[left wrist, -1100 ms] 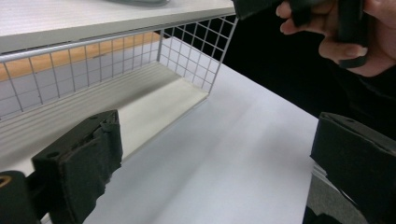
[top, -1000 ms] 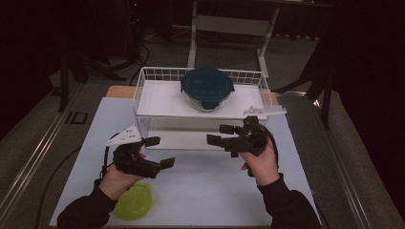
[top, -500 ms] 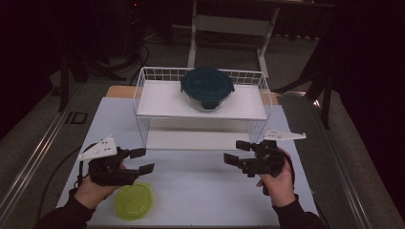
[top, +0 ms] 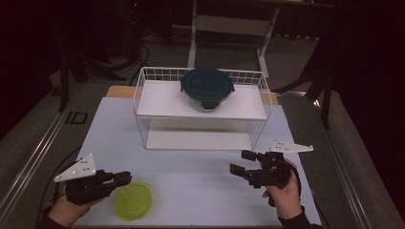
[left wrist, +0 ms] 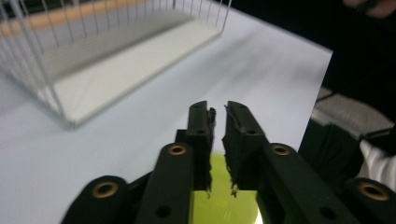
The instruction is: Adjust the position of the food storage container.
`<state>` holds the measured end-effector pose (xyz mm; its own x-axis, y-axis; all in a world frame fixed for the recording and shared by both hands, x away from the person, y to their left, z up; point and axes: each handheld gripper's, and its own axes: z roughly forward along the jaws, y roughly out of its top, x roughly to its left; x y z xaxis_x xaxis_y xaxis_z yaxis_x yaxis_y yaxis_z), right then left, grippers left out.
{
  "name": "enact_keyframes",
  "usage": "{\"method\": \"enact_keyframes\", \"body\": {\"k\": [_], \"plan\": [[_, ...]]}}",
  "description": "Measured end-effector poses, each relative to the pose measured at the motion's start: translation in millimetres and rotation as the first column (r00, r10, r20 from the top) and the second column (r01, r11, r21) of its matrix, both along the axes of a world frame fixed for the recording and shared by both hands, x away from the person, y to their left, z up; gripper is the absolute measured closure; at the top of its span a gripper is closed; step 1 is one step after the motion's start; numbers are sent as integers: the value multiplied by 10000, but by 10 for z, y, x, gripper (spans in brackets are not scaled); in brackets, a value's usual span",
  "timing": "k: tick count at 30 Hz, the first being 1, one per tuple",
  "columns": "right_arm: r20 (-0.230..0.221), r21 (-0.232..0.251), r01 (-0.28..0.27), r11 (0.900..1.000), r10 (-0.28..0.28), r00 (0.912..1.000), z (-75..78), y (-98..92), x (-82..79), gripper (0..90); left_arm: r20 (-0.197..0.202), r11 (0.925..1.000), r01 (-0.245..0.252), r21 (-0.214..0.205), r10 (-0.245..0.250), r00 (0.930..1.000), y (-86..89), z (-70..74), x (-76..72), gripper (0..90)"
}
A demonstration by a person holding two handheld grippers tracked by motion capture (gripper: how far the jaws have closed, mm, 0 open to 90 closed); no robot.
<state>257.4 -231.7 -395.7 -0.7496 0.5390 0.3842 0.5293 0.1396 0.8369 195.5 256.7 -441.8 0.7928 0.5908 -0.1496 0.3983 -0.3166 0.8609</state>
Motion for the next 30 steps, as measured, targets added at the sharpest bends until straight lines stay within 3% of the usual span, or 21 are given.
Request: {"method": "enact_keyframes", "body": {"k": [4, 15, 17, 19, 24, 30], "plan": [[34, 83, 29, 10000, -29, 10000, 8, -21, -19, 171, -308, 9985, -211, 505, 226, 9993, 101, -159, -66, 872], [-77, 71, -12, 10000, 12, 10000, -31, -20, -29, 172, -475, 9962, -483, 721, 518, 9975, 387, -347, -169, 887], [-102, 72, -19, 10000, 20, 9999, -34, -22, -31, 172, -420, 9929, -541, 1055, 588, 9974, 431, -384, -192, 887], [-88, 80, -47, 10000, 48, 10000, -33, -26, -34, 172, -513, 9924, -542, 1107, 602, 9969, 457, -407, -200, 888], [-119, 158, -75, 9998, 77, 9999, -36, -30, -39, 172, -1025, 9878, -154, 1547, 315, 9942, 528, -594, -277, 888], [-187, 226, -91, 9997, 95, 9998, -42, -21, -28, 173, -1591, 9824, 548, 1786, -262, 9869, 403, -747, -329, 888]]}}
